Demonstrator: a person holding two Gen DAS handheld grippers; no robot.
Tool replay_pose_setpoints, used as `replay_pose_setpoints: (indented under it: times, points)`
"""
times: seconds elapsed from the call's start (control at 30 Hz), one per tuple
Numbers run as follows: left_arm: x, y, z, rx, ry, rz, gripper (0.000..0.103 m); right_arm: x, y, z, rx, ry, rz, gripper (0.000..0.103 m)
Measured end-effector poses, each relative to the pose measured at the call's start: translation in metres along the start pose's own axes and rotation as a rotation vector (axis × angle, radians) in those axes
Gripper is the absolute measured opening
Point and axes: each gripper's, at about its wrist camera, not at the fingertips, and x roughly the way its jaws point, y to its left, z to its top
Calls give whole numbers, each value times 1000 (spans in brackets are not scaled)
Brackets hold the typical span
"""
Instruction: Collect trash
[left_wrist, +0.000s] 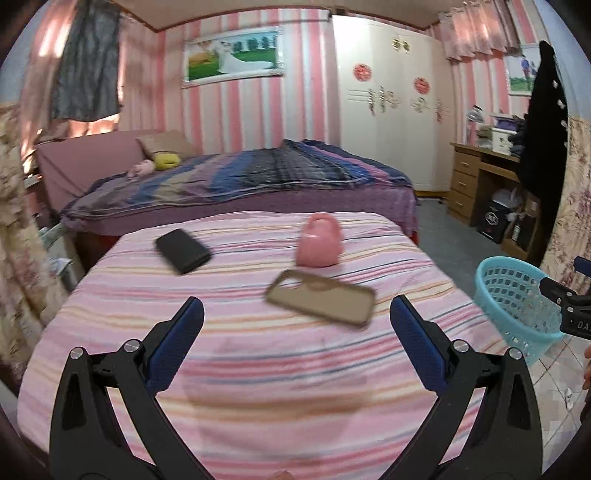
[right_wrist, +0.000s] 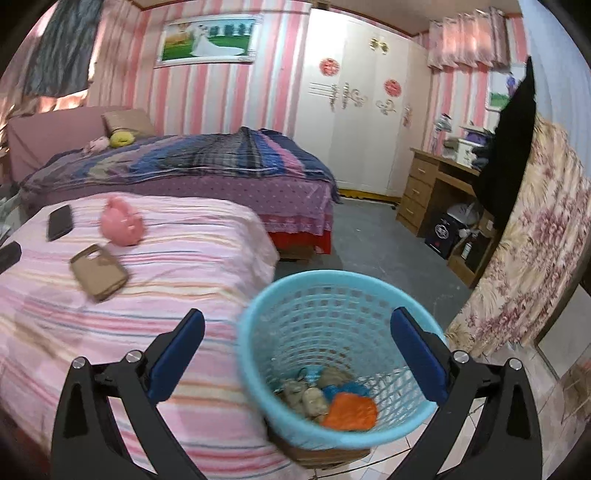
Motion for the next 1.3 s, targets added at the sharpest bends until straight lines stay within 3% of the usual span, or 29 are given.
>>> replay_pose_setpoints:
  times: [0.23, 0.53, 0.9, 1.3]
  points:
    - [-43, 30, -23, -35, -46, 75, 98, -42, 48, -11, 41, -19, 97, 98]
    - [-63, 42, -33, -74, -34, 49, 98, -95, 91, -29, 49, -92, 138, 98]
    - [-85, 41, -40, -70, -75, 52, 98, -117, 110, -33, 44, -88, 170, 98]
    - [-92, 40, -40, -79, -92, 49, 98, -122, 110, -33, 43, -142, 176, 98]
